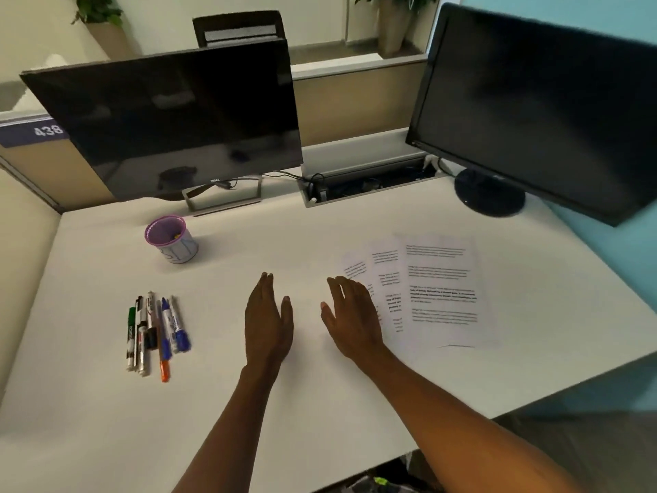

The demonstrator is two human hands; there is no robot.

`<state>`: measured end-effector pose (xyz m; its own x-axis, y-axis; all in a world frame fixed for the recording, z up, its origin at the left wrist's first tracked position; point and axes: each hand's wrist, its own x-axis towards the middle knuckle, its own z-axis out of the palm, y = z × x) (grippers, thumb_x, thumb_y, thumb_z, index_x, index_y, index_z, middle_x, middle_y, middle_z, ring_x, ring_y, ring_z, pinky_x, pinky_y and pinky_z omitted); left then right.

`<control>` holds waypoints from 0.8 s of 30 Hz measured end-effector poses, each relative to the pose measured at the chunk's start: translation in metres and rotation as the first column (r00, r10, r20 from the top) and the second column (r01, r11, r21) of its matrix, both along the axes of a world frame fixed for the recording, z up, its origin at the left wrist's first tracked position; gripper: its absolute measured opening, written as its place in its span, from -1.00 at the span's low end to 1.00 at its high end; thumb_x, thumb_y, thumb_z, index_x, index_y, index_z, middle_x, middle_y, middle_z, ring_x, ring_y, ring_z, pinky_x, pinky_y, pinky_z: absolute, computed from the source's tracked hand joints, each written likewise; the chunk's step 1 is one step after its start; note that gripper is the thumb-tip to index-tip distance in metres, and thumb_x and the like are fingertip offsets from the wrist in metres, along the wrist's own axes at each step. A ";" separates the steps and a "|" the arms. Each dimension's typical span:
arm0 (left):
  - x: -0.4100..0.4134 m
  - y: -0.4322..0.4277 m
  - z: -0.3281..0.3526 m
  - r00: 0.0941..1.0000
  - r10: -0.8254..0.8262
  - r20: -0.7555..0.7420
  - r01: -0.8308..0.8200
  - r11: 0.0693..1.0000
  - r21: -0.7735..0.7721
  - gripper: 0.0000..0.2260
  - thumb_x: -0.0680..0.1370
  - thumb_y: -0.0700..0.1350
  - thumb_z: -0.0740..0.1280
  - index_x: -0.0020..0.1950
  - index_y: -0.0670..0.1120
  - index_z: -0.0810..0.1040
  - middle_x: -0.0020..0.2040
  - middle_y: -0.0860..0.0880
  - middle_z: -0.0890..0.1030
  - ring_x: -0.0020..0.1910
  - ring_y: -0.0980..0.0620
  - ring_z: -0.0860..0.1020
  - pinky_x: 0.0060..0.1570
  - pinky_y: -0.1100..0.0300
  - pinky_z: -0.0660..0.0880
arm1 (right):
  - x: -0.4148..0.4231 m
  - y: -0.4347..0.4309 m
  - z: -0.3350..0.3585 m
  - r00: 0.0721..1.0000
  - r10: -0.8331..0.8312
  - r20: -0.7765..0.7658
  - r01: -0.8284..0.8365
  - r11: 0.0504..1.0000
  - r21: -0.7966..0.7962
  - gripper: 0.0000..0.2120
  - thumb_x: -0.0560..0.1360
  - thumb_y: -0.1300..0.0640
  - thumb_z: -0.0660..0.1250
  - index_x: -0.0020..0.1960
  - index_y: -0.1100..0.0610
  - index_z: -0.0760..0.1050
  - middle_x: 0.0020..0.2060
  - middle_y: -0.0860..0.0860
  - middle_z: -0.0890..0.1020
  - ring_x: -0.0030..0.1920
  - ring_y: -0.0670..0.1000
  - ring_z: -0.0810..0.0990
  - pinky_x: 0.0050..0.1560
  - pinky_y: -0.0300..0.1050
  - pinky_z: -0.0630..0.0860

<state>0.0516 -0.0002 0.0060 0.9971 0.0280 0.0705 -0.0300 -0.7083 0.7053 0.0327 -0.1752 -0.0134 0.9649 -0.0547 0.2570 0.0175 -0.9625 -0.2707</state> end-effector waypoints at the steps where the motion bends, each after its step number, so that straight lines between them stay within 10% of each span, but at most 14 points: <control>1: -0.001 -0.016 0.001 1.000 -0.010 -0.004 0.010 1.000 -0.010 -0.49 0.70 -0.12 0.27 0.64 -0.19 0.26 0.64 -0.16 0.32 0.62 -0.15 0.29 0.61 -0.07 0.24 | -0.003 -0.018 -0.001 1.000 -0.024 -0.003 0.024 1.000 0.007 -0.54 0.61 -0.05 0.27 0.42 0.16 0.44 0.30 0.11 0.59 0.27 0.14 0.57 0.38 0.06 0.48; 24: 0.098 -0.222 -0.019 0.958 -0.201 -0.203 0.241 0.951 0.195 -0.47 0.67 -0.04 0.33 0.62 -0.12 0.32 0.60 -0.11 0.40 0.58 -0.15 0.34 0.56 -0.08 0.26 | 0.036 -0.290 -0.009 0.931 -0.218 -0.293 0.266 0.954 0.136 -0.48 0.64 -0.07 0.25 0.53 0.14 0.31 0.44 0.11 0.47 0.41 0.12 0.46 0.46 0.03 0.39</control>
<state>0.1493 -0.2218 -0.0133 0.9732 -0.1903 -0.1292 -0.0908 -0.8338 0.5445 0.0683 -0.4656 -0.0224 0.9479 -0.3151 -0.0466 -0.3074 -0.8668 -0.3926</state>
